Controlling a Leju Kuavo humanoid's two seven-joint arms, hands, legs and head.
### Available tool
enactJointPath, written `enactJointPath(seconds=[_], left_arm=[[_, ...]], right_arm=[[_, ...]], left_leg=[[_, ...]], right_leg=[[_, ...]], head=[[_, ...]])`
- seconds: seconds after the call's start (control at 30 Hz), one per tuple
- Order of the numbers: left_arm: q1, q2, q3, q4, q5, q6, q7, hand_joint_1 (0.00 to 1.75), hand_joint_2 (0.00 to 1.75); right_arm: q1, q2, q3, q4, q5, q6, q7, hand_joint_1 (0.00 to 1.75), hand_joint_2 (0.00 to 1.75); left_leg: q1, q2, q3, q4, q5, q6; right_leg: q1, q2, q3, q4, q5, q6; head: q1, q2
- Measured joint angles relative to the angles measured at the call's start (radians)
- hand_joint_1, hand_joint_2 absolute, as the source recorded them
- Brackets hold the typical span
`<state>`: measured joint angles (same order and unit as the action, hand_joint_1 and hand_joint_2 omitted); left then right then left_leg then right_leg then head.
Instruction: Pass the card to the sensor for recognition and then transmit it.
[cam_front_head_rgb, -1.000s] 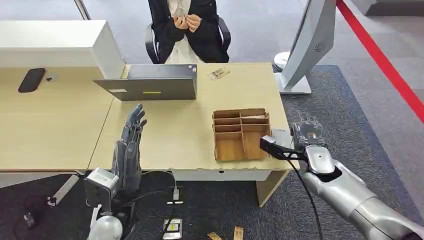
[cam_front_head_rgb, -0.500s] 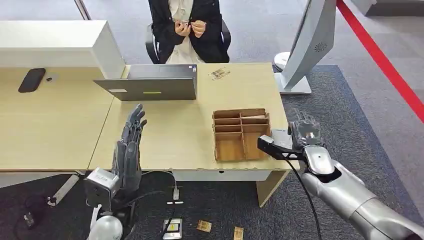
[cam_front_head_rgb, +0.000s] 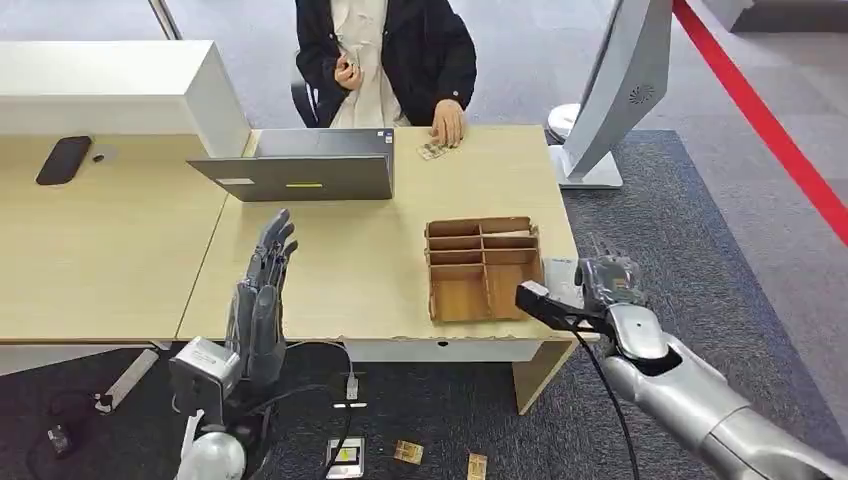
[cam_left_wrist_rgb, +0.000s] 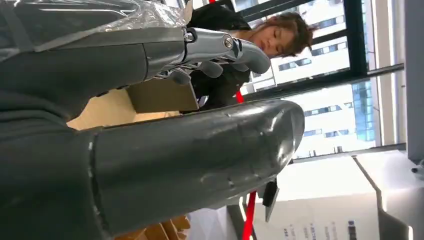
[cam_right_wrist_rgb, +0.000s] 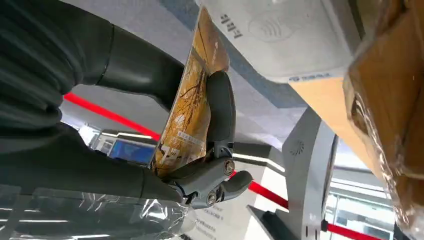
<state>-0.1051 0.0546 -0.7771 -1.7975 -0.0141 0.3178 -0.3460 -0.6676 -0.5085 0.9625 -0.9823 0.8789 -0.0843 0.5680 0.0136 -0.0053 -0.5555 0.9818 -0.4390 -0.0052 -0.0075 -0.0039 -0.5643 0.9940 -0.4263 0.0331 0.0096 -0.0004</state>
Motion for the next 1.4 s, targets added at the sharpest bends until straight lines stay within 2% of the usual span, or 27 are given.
enactJointPath(seconds=[0.3,1.4], left_arm=[[0.008,0.0,0.0,0.0,0.002,-0.011,0.001,0.0,0.0],[0.016,0.002,0.0,0.0,-0.002,-0.023,0.022,0.0,0.0]], right_arm=[[0.049,0.0,0.0,0.013,-0.024,-0.032,0.006,1.75,1.75],[0.066,0.03,-0.006,0.034,-0.017,-0.065,-0.003,1.75,1.75]], left_leg=[[0.0,0.0,0.0,0.0,0.0,0.0],[0.0,0.0,0.003,0.0,0.0,0.0]], right_leg=[[0.0,0.0,0.0,0.0,0.0,0.0],[0.0,0.0,0.003,0.0,0.0,0.0]], head=[[0.0,0.0],[0.0,0.0]])
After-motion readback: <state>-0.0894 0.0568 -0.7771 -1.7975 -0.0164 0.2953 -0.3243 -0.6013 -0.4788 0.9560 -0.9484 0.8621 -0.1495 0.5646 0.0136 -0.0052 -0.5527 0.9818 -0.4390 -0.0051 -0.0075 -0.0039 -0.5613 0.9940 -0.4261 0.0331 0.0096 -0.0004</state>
